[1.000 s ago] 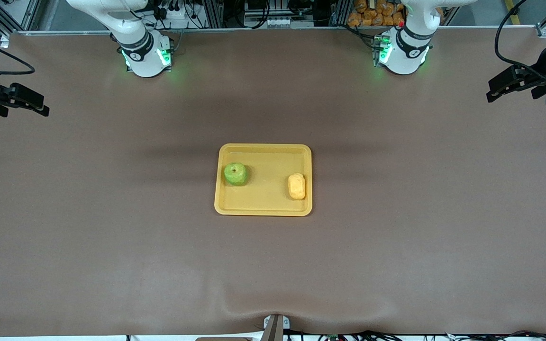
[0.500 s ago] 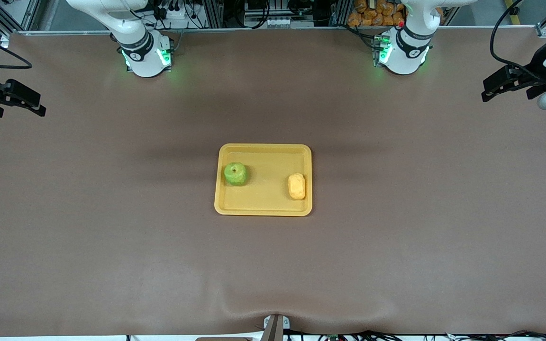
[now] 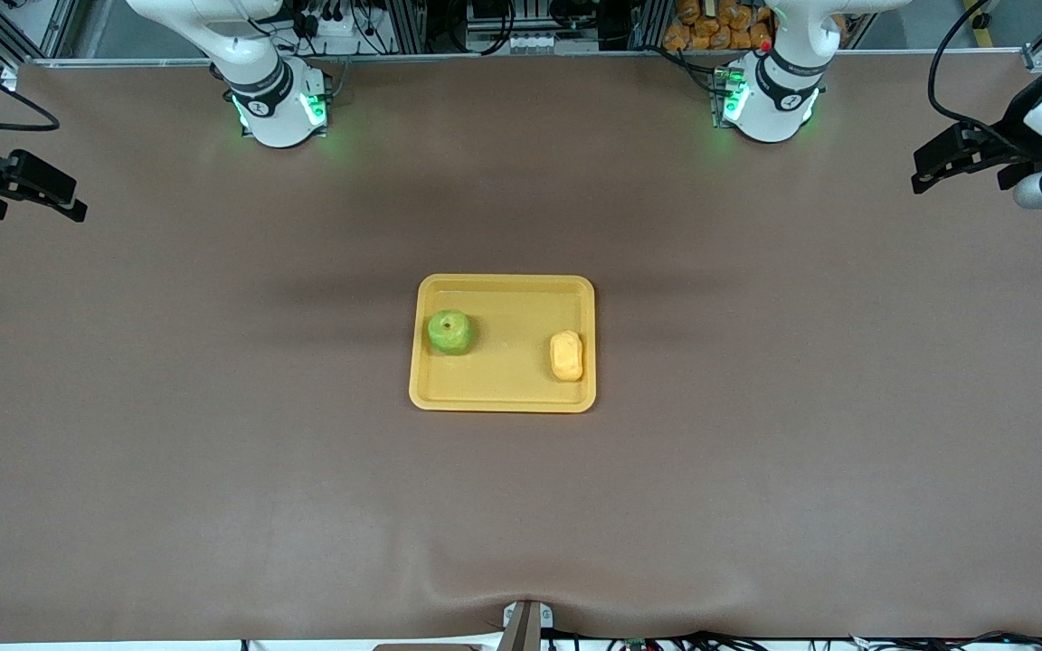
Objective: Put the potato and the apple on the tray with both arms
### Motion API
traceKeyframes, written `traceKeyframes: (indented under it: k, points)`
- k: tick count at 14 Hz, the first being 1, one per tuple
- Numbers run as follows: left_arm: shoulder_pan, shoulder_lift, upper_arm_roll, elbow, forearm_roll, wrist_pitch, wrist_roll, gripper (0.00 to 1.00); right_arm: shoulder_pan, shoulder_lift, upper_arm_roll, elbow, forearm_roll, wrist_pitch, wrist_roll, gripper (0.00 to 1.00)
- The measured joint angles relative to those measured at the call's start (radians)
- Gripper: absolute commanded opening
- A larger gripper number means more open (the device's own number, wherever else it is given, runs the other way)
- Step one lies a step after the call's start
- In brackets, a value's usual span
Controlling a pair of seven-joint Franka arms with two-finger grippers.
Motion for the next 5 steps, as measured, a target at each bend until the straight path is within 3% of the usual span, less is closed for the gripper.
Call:
traceKeyframes:
  k: [3, 5]
  points:
    - [0.000, 0.000, 0.000, 0.000, 0.000, -0.005, 0.000, 1.00, 0.000, 0.001, -0.002, 0.000, 0.095, -0.001, 0.008, 1.00]
    - [0.000, 0.000, 0.000, 0.000, 0.000, -0.006, 0.000, 1.00, 0.003, 0.001, 0.002, 0.000, 0.098, 0.000, 0.008, 1.00]
